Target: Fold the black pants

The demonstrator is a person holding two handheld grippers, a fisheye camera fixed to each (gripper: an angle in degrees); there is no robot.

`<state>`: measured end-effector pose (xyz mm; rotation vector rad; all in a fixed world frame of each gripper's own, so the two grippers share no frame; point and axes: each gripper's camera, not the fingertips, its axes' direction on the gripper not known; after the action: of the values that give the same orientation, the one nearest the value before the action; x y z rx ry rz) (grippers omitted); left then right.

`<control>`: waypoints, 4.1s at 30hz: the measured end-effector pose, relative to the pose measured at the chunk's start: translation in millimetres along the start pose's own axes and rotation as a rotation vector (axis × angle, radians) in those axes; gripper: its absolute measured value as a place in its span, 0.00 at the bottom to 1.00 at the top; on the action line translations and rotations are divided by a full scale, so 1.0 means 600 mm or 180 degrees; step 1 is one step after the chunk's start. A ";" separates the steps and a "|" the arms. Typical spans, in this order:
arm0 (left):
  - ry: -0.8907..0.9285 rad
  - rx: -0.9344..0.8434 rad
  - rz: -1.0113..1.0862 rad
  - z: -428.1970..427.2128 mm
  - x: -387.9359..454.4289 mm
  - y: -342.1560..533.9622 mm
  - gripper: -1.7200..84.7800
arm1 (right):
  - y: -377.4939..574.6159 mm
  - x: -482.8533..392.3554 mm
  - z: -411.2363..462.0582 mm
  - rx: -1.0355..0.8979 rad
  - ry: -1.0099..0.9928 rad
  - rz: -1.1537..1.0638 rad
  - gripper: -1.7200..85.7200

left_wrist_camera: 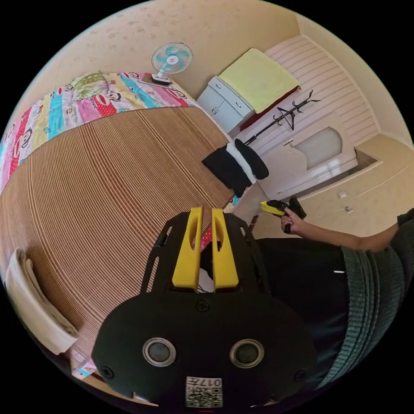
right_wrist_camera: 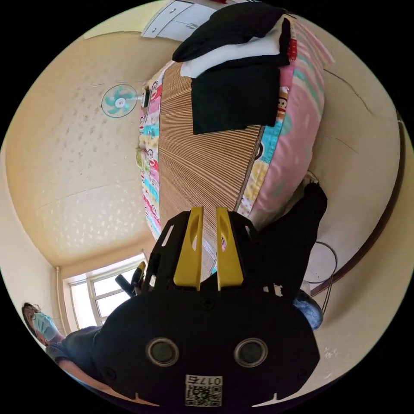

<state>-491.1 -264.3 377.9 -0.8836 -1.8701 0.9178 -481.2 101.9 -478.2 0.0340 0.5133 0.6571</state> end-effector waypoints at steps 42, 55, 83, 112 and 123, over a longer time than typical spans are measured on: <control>-0.0862 0.0422 -0.0897 0.376 0.278 -0.205 0.10 | 0.099 -0.236 0.013 0.1297 0.1008 -0.0355 0.14; -0.0576 0.0033 0.0391 0.530 0.424 -0.355 0.14 | 0.340 -0.096 -0.021 0.1089 -0.1465 -0.1111 0.05; -0.1514 0.3276 0.0564 0.015 0.795 -0.216 0.04 | 1.137 -0.182 0.213 -0.0161 -0.1664 -0.5066 0.15; -0.0738 0.3231 0.1593 -0.605 0.773 0.084 0.07 | 1.379 -0.360 0.305 0.2261 -0.2503 -0.5301 0.05; -0.1509 0.3121 0.1290 -0.673 0.712 0.011 0.08 | 1.202 -0.412 0.451 0.2676 -0.1595 -0.4828 0.05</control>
<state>-293.9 198.8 682.1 -0.4271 -1.2934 2.1803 -936.0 564.7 4.9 0.5302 0.1760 -1.0626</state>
